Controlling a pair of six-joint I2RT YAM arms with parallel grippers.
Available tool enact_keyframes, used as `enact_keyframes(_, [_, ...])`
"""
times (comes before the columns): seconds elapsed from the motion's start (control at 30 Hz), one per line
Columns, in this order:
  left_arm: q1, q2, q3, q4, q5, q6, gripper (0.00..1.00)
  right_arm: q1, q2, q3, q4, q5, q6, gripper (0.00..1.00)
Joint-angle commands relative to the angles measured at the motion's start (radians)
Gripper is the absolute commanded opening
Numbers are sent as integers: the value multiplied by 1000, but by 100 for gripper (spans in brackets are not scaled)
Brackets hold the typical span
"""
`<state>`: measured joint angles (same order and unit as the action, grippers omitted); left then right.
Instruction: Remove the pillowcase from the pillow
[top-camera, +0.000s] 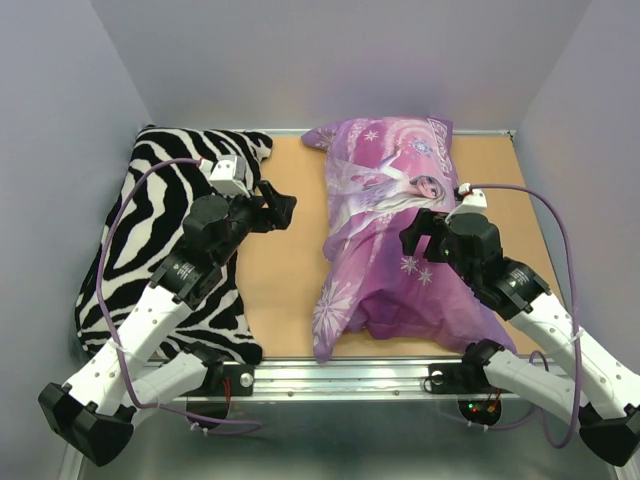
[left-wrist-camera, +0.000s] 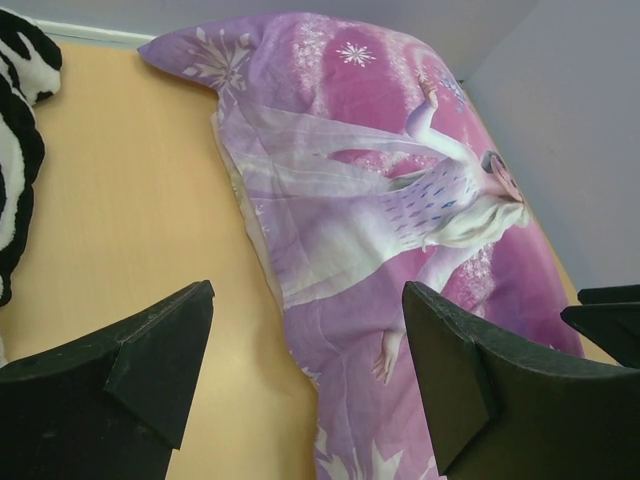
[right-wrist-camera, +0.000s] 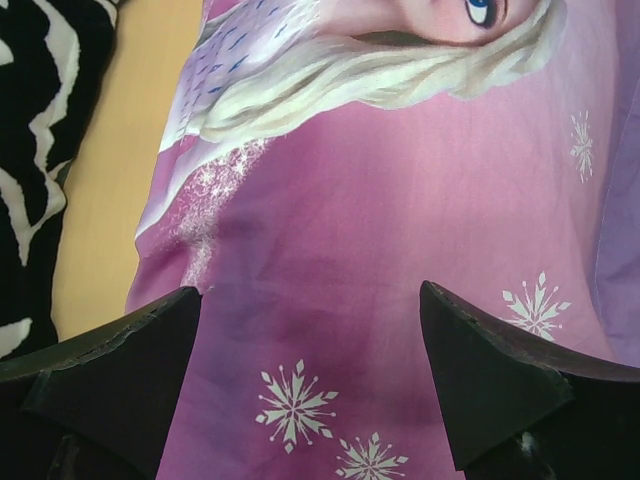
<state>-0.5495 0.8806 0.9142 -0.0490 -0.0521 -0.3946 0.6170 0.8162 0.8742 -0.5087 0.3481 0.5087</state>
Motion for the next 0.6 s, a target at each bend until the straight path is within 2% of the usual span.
enact_keyframes(0.0, [-3,1,11,43,38,0,88,7,11,75,7,28,5,95])
enact_keyframes(0.13, [-3,41,-2,124,46,-16,88,7,26,77,2,14,11,95])
enact_keyframes(0.3, [-3,202,58,152,47,-44,88,7,104,100,-63,55,17,96])
enact_keyframes(0.57, [-3,411,60,328,195,-82,88,7,182,176,-67,66,-10,97])
